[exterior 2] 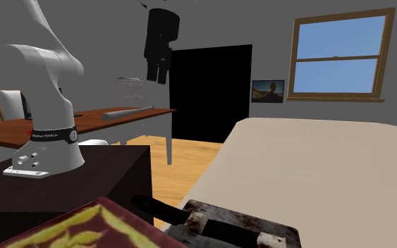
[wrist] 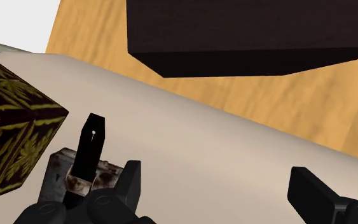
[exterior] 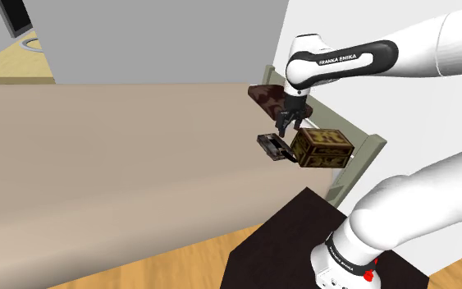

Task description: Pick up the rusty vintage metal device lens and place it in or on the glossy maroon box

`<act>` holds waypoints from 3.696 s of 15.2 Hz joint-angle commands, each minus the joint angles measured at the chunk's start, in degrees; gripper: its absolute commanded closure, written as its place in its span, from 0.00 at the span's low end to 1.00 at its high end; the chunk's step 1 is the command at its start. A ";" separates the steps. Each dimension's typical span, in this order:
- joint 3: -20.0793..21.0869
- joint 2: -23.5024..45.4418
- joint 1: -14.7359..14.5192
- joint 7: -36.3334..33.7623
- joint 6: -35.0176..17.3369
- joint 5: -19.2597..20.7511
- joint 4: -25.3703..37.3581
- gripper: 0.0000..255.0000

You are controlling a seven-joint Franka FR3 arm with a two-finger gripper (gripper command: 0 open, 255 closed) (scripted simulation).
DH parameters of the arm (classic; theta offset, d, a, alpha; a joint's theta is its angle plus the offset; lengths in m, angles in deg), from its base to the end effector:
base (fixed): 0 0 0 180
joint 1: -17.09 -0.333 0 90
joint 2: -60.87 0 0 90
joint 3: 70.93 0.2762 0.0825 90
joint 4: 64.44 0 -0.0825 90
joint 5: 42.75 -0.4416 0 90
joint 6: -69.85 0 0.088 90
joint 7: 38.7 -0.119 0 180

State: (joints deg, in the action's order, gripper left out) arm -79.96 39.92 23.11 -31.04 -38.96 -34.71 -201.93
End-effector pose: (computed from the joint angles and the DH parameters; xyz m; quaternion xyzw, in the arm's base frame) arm 0.4633 -0.1335 0.3652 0.9965 -0.0301 -0.0743 0.0228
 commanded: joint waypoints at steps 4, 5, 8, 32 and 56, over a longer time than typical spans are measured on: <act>-3.67 8.84 1.94 2.36 -6.30 -0.58 1.47 0.00; -4.34 10.81 2.30 2.91 -7.45 -0.90 2.05 0.00; -6.18 16.92 3.42 4.76 -10.67 -2.28 4.12 0.00; -8.17 48.51 12.04 14.83 -23.85 -14.28 17.47 0.00; -9.44 42.85 11.07 13.76 -18.52 -12.22 17.35 1.00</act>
State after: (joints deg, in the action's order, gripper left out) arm -89.22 83.56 34.28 -17.17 -58.14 -47.23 -184.52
